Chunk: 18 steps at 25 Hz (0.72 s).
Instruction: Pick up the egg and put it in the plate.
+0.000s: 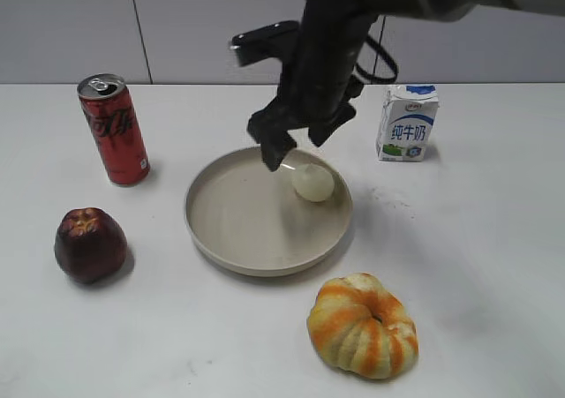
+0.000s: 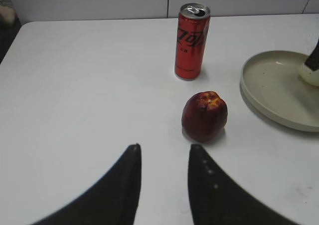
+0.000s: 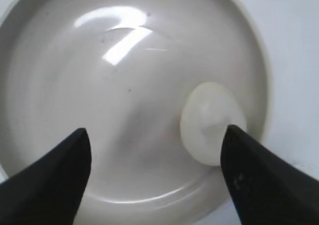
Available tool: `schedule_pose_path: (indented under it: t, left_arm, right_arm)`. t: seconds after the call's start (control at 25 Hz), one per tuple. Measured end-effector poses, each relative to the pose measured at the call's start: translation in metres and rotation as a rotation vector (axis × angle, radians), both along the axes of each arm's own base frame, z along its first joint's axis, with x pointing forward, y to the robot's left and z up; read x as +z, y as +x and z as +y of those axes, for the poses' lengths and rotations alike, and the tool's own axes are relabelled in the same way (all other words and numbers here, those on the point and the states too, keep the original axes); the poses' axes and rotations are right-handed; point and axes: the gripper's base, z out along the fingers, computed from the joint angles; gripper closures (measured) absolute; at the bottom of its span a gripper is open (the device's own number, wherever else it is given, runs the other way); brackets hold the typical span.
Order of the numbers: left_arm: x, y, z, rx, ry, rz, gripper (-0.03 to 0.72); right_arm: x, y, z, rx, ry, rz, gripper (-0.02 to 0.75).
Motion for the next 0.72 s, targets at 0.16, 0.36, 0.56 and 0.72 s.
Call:
schedule_pose_path:
  t: [0.16, 0.36, 0.56, 0.72]
  left_arm:
    - [0.0, 0.0, 0.0, 0.0, 0.0, 0.0, 0.449]
    - [0.0, 0.0, 0.0, 0.0, 0.0, 0.0, 0.449]
    - [0.0, 0.0, 0.0, 0.0, 0.0, 0.0, 0.449]
    - [0.0, 0.0, 0.0, 0.0, 0.0, 0.0, 0.449]
  right_arm:
    - [0.017, 0.025, -0.045, -0.109, -0.001, 0.015, 0.136]
    - [0.039, 0.043, -0.116, -0.258, -0.018, 0.059, 0.143]
    - [0.059, 0.047, -0.18, -0.406, -0.015, 0.067, 0.143]
    - [0.068, 0.04, -0.217, -0.488, -0.013, 0.068, 0.143]
